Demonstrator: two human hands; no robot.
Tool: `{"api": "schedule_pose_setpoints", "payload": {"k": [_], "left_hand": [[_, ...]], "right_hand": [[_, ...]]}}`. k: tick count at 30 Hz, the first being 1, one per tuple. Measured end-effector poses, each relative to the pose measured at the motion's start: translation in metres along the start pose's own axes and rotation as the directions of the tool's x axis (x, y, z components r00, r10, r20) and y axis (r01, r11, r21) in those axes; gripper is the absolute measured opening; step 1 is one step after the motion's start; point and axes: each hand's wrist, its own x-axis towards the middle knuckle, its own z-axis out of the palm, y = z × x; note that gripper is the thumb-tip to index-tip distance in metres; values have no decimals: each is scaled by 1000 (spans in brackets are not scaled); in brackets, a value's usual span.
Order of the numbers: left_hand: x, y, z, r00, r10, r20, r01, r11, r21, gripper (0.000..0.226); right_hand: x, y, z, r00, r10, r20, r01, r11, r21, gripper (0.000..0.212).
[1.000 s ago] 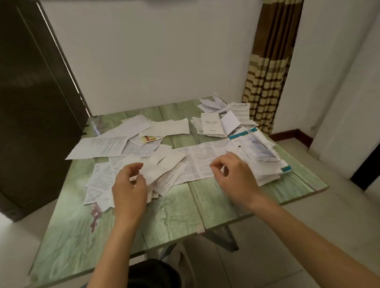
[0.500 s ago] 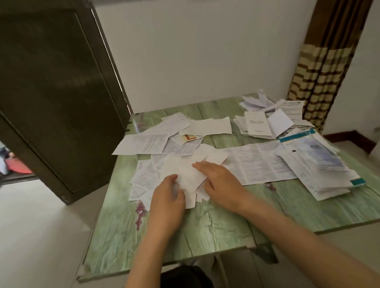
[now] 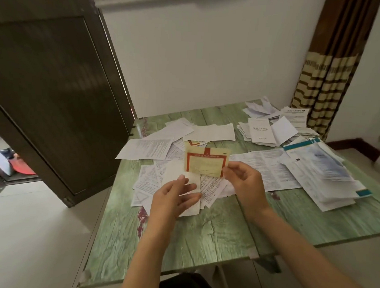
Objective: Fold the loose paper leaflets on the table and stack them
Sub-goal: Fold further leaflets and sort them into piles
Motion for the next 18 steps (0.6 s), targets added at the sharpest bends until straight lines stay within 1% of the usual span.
{"api": "schedule_pose_setpoints", "payload": {"k": [1, 3, 5, 7, 9, 11, 12, 14, 16, 17, 18], "left_hand": [[-1, -1, 0, 999, -12, 33, 12, 1000, -4, 25], [-2, -2, 0, 996, -27, 88, 26, 1000, 6, 35], [-3, -2, 0, 989, -41, 143, 40, 999, 14, 43], [-3, -2, 1, 980, -52, 193, 51, 999, 12, 47], [-4, -2, 4, 971, -64, 231, 64, 998, 8, 53], [-5, -4, 8, 969, -65, 239, 72, 997, -21, 63], [-4, -4, 8, 971, -63, 230, 72, 997, -29, 72], [-3, -6, 8, 982, -36, 187, 40, 999, -19, 92], [-3, -4, 3, 992, 17, 123, -24, 998, 60, 103], [-3, -2, 2, 992, 45, 116, -59, 992, 115, 99], [-4, -1, 2, 990, 73, 125, -93, 982, 166, 85]], "right_hand": [[1, -3, -1, 998, 62, 10, -63, 994, 90, 20], [3, -7, -4, 981, 173, 85, -188, 952, 242, 19], [5, -10, -8, 952, 246, 182, -295, 895, 334, 20], [7, -9, -10, 927, 268, 261, -349, 870, 349, 18], [8, -6, -11, 910, 275, 310, -373, 870, 323, 18], [8, -4, -10, 896, 277, 347, -384, 875, 293, 18], [9, -3, -11, 891, 276, 360, -389, 873, 293, 20], [10, -2, -13, 889, 280, 363, -398, 863, 310, 29], [11, -1, -14, 890, 295, 348, -409, 853, 323, 37], [12, -2, -14, 892, 303, 335, -411, 851, 326, 37], [12, -1, -15, 895, 310, 320, -410, 856, 316, 32]]}}
